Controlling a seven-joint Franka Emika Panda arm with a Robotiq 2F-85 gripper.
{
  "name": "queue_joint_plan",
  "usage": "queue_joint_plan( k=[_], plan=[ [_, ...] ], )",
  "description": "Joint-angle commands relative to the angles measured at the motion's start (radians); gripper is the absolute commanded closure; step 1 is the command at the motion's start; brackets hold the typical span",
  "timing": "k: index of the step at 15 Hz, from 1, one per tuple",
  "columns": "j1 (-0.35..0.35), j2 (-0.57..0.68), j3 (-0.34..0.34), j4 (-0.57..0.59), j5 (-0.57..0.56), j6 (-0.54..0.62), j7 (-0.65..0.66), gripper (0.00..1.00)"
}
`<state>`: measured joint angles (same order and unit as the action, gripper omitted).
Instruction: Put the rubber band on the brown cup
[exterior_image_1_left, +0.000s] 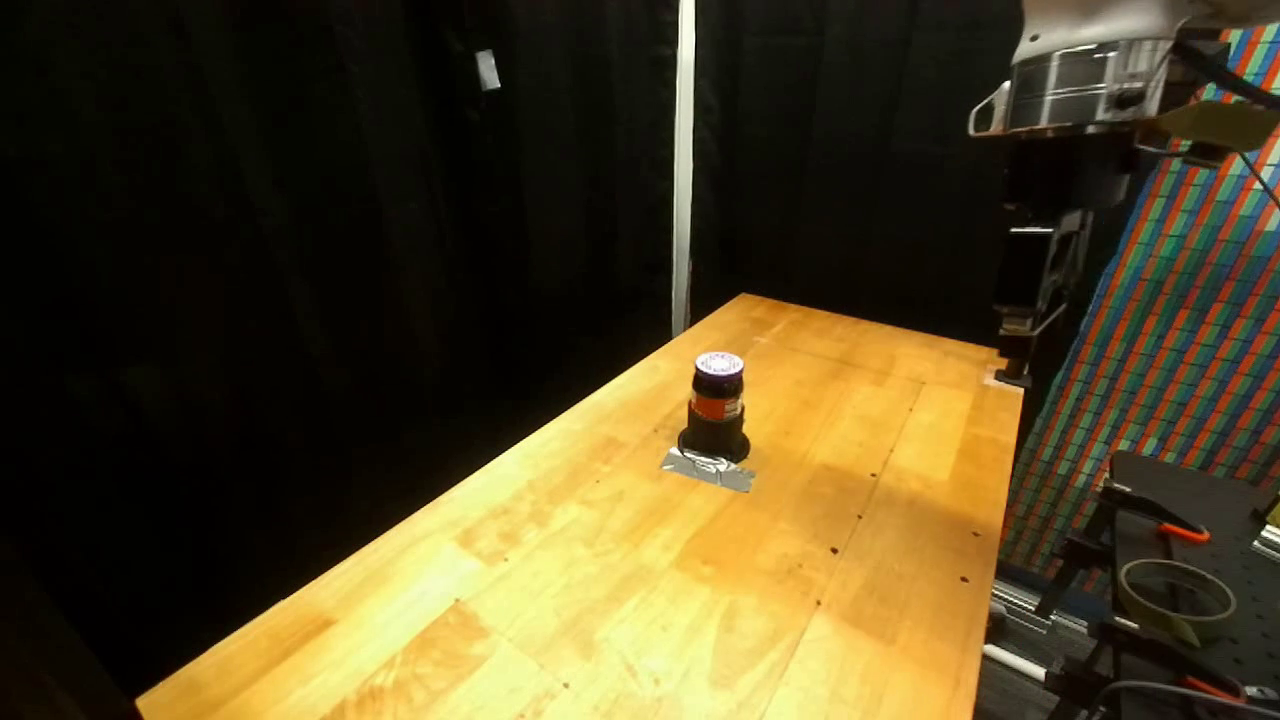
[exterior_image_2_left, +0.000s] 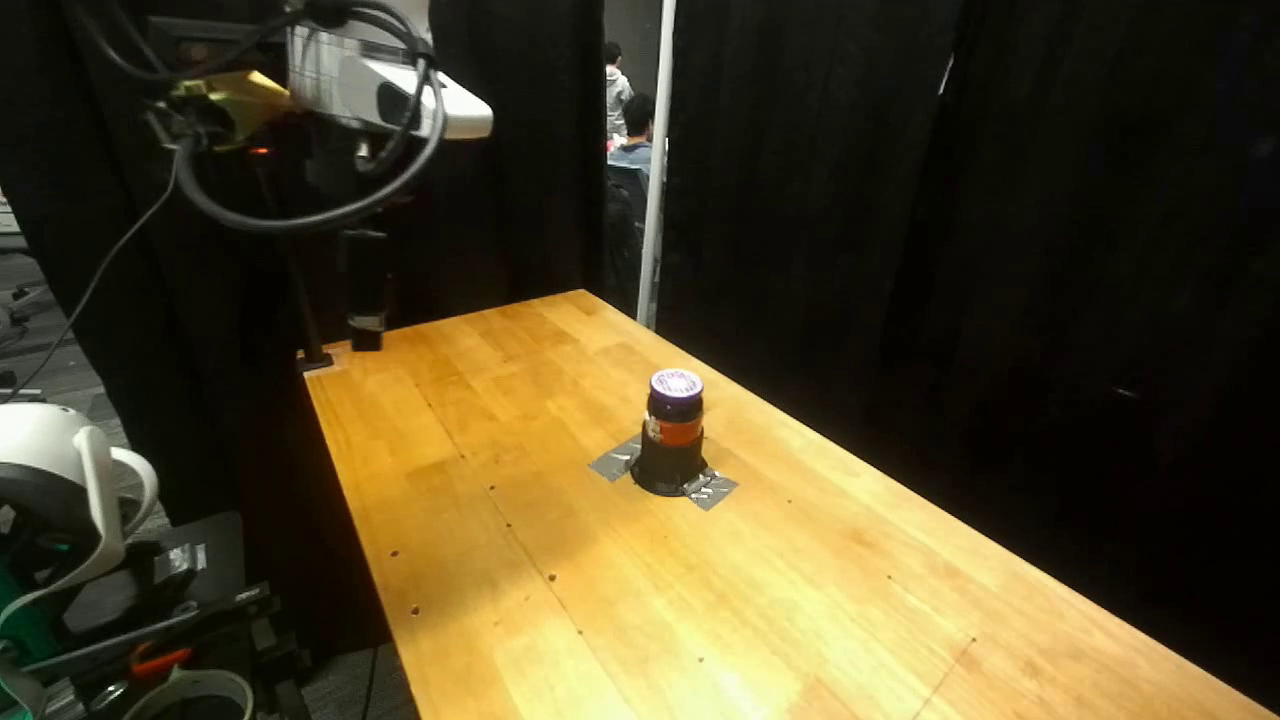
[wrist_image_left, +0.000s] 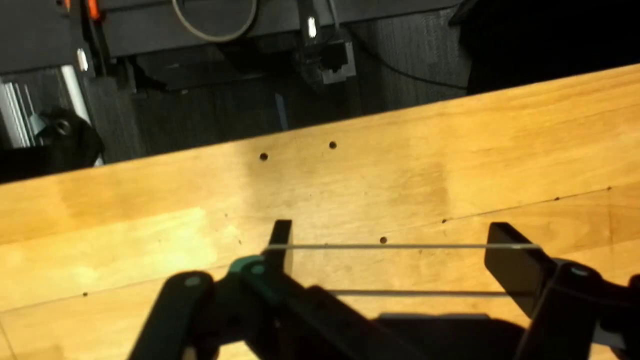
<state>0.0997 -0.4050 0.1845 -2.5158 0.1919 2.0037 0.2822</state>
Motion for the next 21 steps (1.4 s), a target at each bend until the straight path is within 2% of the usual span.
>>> queue_joint_plan(
  k=[1, 7, 14, 21],
  plan=[
    [-0.029, 0.222, -0.023, 0.159, -0.118, 0.104, -0.101, 0.00],
    [-0.025, 0.544, -0.065, 0.499, -0.236, 0.112, -0.168, 0.00],
    [-0.025, 0.889, -0.087, 0.894, -0.221, 0.047, -0.302, 0.00],
    [-0.021, 1.140, -0.089, 1.234, -0.218, -0.112, -0.375, 0.00]
  ],
)
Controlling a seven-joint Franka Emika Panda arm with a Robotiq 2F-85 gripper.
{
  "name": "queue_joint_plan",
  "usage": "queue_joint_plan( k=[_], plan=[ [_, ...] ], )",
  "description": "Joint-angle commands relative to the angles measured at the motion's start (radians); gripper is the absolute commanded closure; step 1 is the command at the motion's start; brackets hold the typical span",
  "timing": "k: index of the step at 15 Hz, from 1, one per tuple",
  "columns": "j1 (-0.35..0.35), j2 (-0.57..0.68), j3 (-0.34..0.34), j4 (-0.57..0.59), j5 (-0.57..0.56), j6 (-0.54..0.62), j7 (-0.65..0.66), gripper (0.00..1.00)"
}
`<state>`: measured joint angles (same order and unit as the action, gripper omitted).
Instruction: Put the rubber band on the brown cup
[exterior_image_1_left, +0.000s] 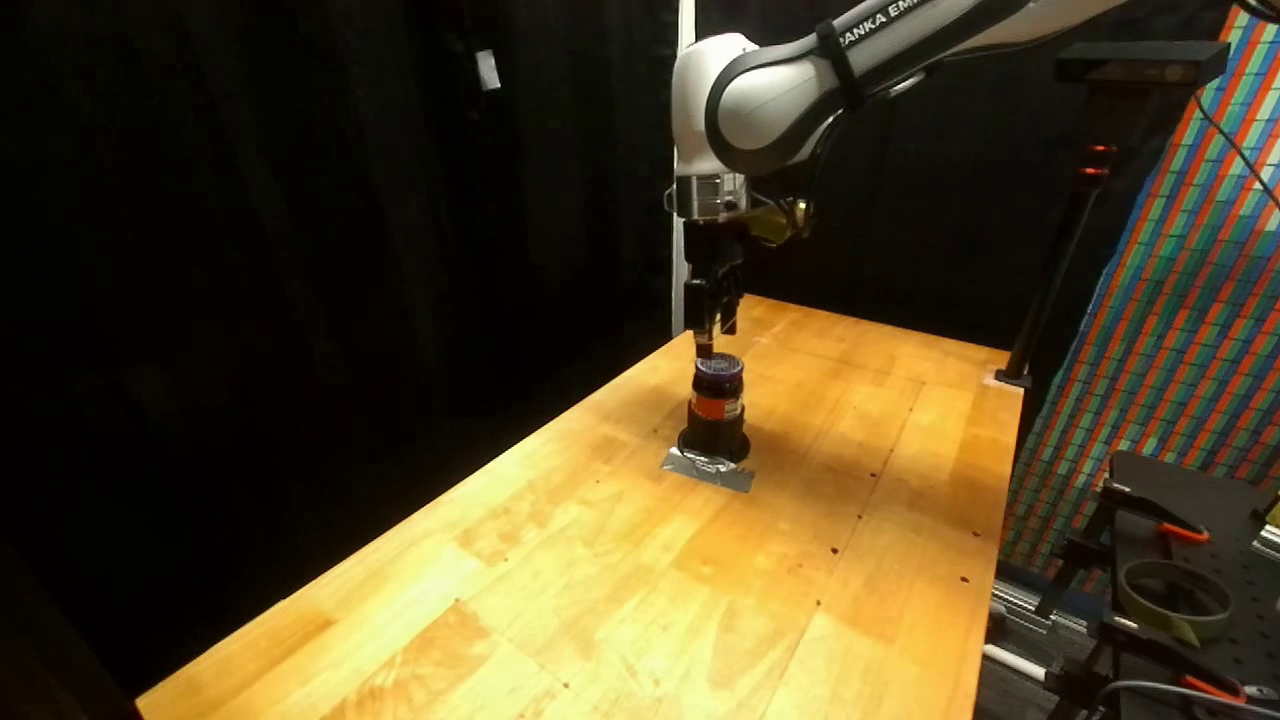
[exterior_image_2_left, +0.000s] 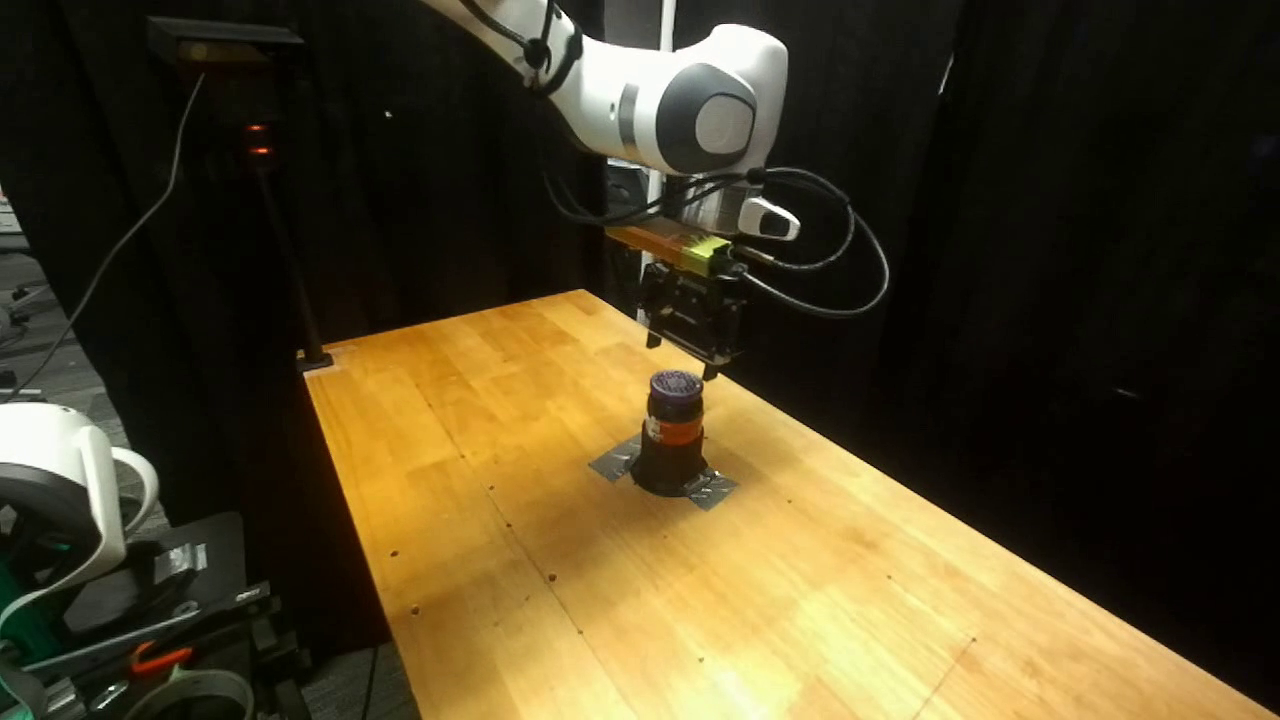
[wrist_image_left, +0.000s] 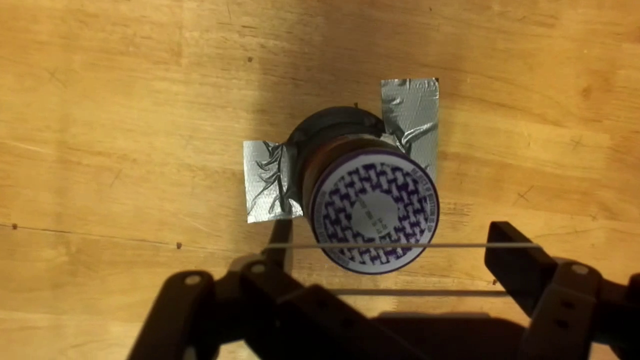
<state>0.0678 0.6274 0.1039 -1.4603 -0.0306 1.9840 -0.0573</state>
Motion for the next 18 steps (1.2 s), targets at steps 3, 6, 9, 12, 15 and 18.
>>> queue_joint_plan(
  k=[3, 6, 9, 12, 15, 18],
  plan=[
    [0.008, 0.184, -0.010, 0.280, 0.007, -0.139, -0.053, 0.00],
    [0.011, 0.249, -0.014, 0.362, 0.003, -0.191, -0.056, 0.00],
    [0.012, 0.300, -0.016, 0.418, 0.003, -0.228, -0.058, 0.00],
    [0.014, 0.331, -0.015, 0.457, 0.004, -0.280, -0.059, 0.00],
    [0.022, 0.333, -0.018, 0.461, -0.001, -0.317, -0.050, 0.00],
    [0.029, 0.307, -0.019, 0.426, -0.005, -0.329, -0.047, 0.00]
  ],
)
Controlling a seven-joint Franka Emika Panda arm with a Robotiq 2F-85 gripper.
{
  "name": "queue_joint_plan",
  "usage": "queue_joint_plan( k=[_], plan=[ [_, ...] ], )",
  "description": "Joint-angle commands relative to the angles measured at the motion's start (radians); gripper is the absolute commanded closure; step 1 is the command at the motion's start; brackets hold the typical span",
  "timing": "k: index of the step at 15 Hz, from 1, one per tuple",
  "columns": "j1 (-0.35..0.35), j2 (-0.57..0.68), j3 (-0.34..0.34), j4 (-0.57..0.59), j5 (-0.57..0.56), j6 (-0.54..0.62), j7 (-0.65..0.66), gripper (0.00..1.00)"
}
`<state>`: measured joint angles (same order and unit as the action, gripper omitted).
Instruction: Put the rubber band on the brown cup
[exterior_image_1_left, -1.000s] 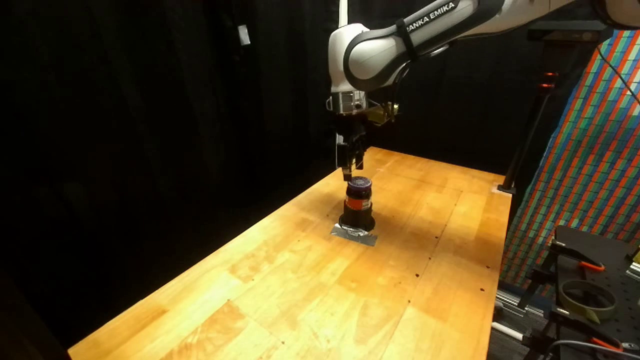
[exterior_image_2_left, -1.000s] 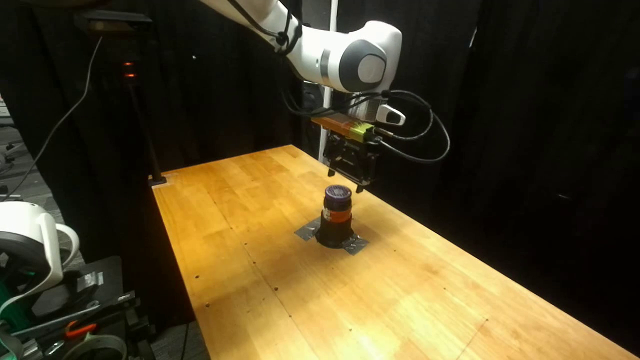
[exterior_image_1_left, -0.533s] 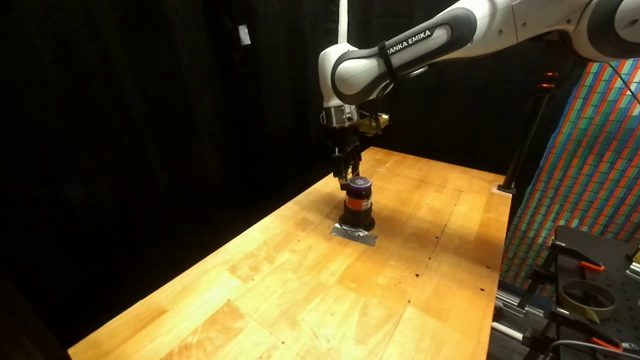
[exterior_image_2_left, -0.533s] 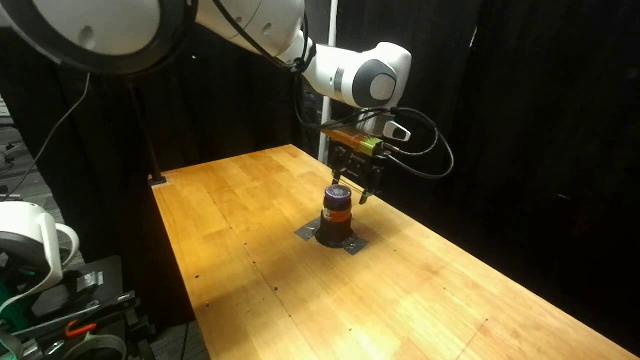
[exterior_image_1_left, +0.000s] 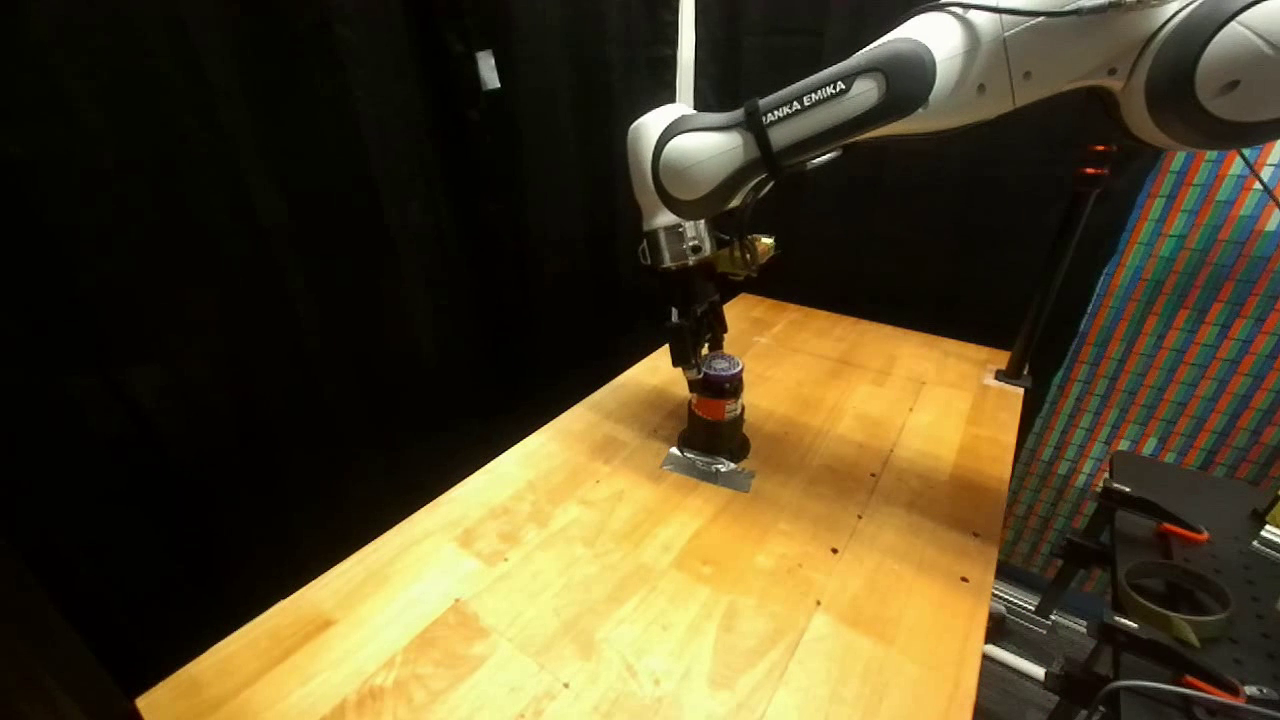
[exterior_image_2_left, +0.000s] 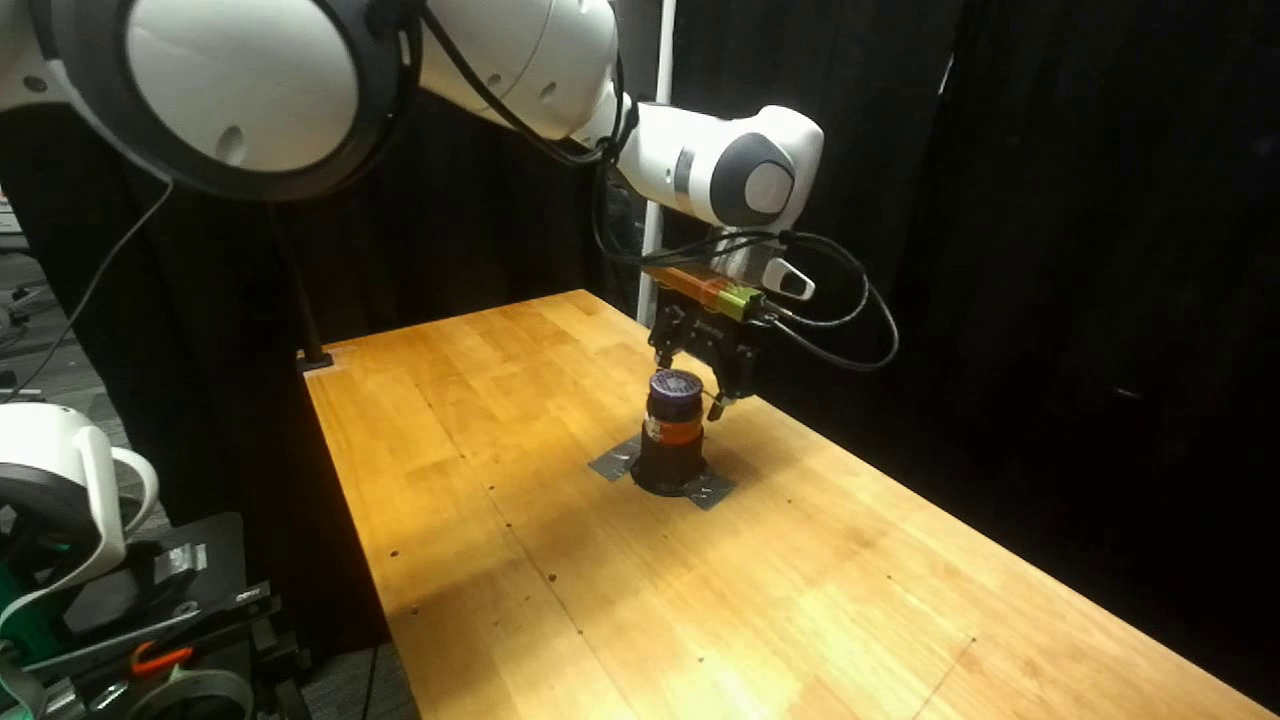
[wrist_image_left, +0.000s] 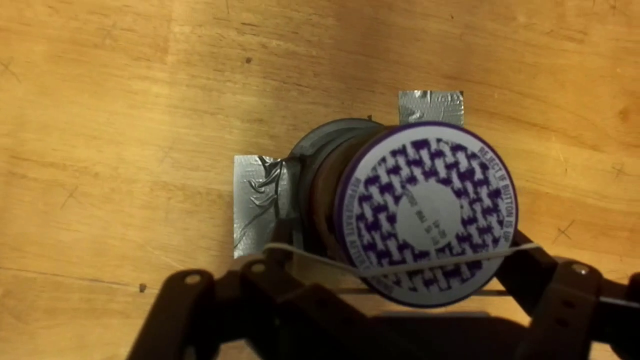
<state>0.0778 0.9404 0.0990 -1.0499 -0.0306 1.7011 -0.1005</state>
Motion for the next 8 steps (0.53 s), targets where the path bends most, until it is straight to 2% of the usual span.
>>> queue_joint_plan(
  k=[1, 8],
  plan=[
    [0.021, -0.014, -0.014, 0.003, -0.005, -0.046, -0.005, 0.00],
    [0.021, -0.078, -0.013, -0.113, 0.002, -0.054, 0.010, 0.00]
  ],
)
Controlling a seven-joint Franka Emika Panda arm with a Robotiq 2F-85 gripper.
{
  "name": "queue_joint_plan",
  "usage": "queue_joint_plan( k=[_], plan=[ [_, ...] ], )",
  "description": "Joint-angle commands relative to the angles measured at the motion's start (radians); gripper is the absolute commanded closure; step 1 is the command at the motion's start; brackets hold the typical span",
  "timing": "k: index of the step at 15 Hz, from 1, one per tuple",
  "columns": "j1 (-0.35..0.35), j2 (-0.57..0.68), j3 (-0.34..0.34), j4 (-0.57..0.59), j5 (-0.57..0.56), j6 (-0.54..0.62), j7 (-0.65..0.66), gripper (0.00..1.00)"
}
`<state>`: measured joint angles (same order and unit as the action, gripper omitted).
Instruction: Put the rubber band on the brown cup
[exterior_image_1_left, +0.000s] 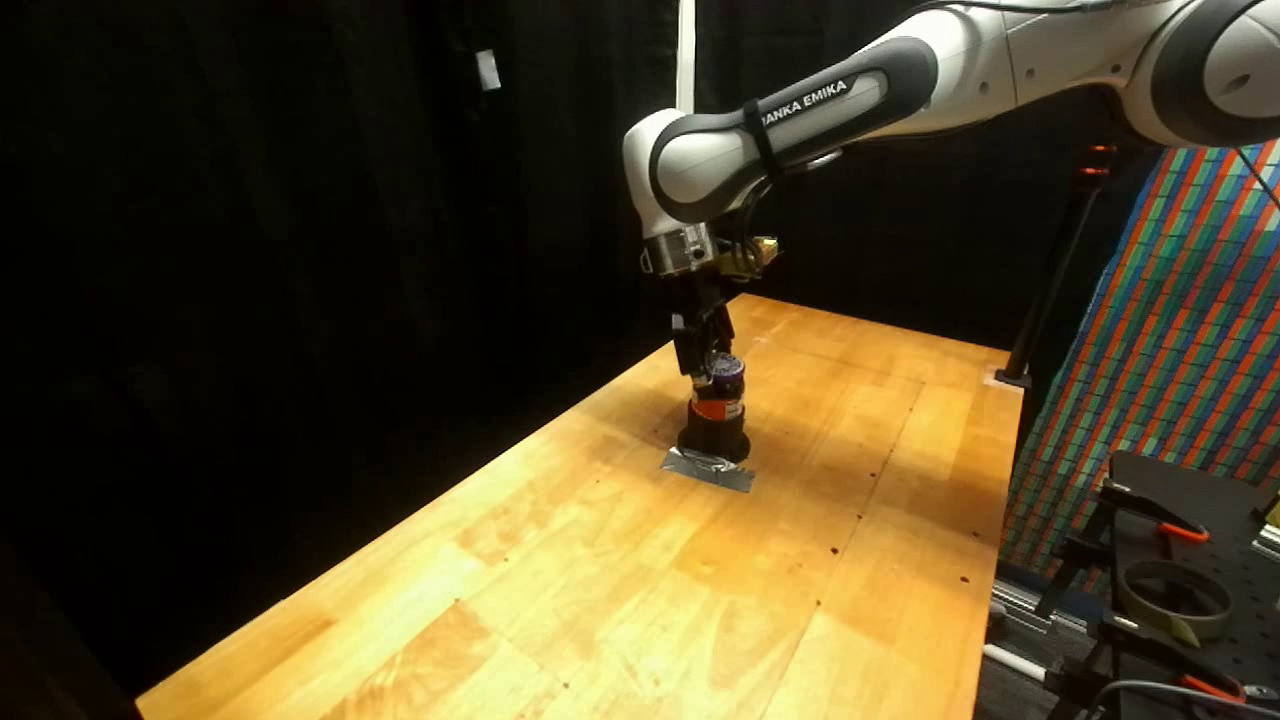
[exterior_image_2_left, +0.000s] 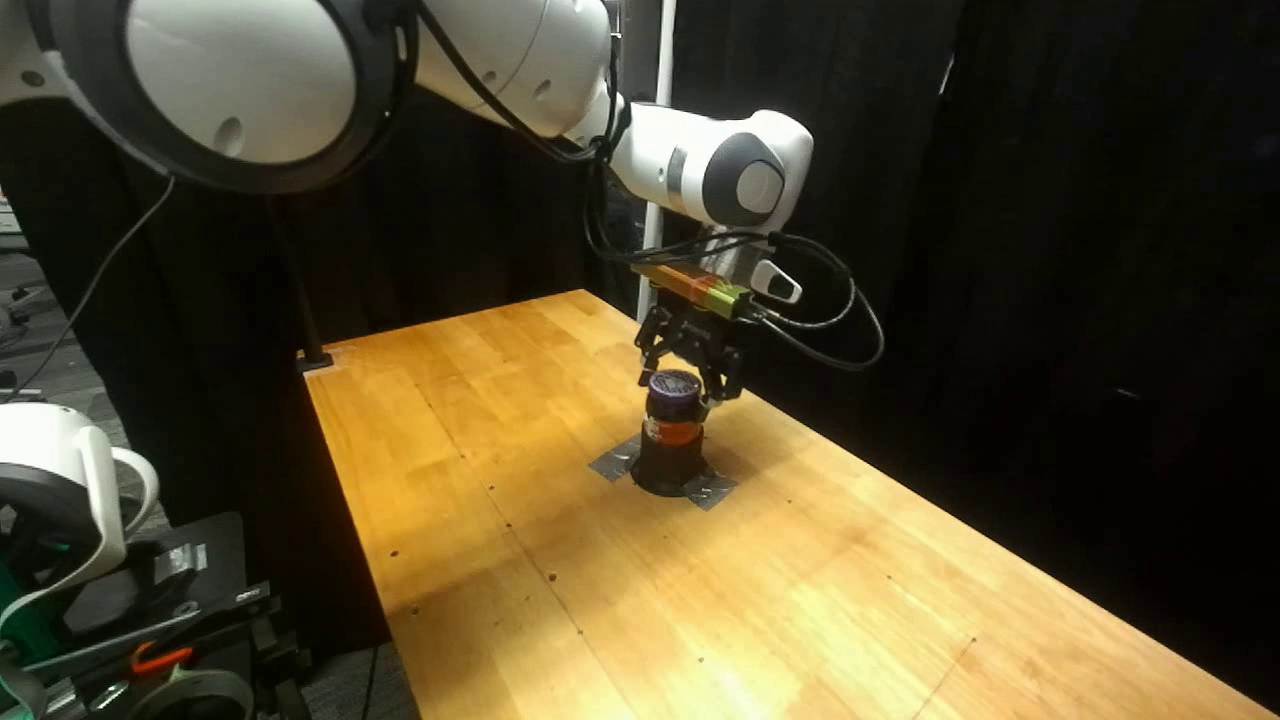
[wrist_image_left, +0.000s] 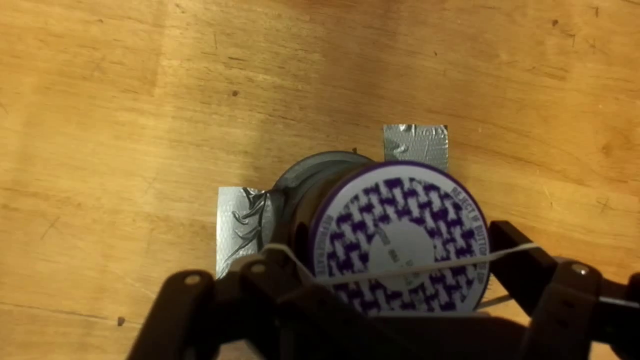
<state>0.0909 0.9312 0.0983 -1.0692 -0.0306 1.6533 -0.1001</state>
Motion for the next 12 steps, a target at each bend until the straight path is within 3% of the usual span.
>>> queue_joint_plan(
  k=[1, 8, 12],
  plan=[
    [0.006, -0.083, -0.013, -0.118, 0.003, 0.003, 0.012, 0.00],
    [0.002, -0.246, -0.018, -0.393, 0.000, 0.116, 0.026, 0.00],
    [0.001, -0.348, -0.019, -0.578, 0.000, 0.258, 0.043, 0.00]
  ],
)
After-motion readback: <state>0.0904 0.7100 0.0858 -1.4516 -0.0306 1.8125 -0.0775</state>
